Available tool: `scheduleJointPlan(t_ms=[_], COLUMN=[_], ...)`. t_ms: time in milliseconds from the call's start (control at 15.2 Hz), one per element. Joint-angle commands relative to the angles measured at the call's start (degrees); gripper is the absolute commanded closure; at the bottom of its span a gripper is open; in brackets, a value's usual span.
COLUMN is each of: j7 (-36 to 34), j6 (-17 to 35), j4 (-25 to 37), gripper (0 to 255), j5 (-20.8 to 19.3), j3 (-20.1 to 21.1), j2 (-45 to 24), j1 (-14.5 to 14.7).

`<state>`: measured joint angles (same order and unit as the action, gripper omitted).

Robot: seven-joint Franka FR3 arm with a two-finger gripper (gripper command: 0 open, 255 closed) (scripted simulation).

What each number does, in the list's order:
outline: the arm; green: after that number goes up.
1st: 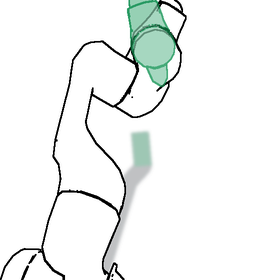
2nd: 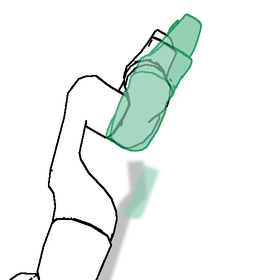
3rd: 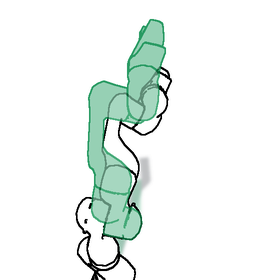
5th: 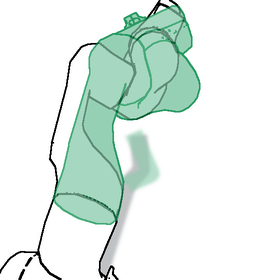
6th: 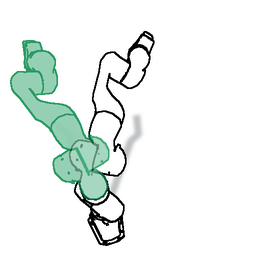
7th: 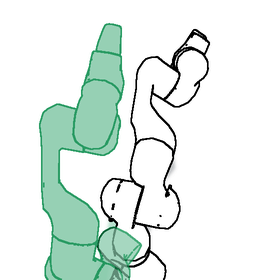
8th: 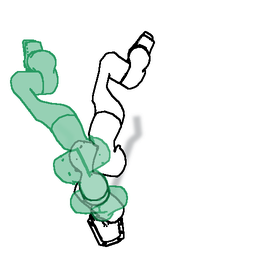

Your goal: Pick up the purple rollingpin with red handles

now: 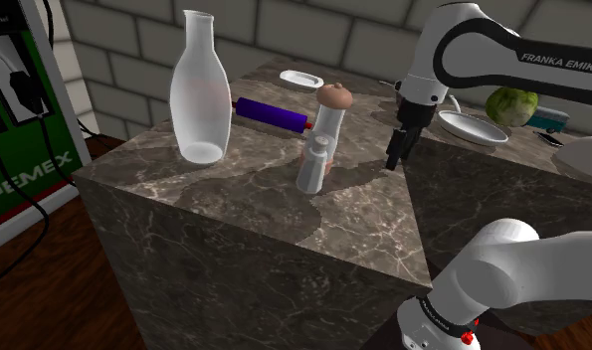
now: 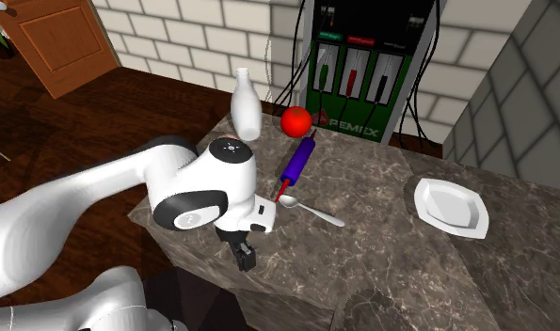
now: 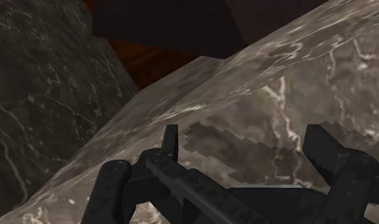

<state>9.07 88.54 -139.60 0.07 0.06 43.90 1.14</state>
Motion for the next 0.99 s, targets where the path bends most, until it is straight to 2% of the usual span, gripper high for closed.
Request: scheduleJointPlan(t_ms=[0,462,924], j7=[0.0,2.43,4.79], j6=[0.0,3.92,4.42], j4=[0.0,12.11,26.88], gripper=[0,0,0], j5=[0.0,1.98,3.4], j3=[0.0,1.33,2.94], j2=[0.0,-14.97,-29.1], j1=[0.0,2.85,5.15])
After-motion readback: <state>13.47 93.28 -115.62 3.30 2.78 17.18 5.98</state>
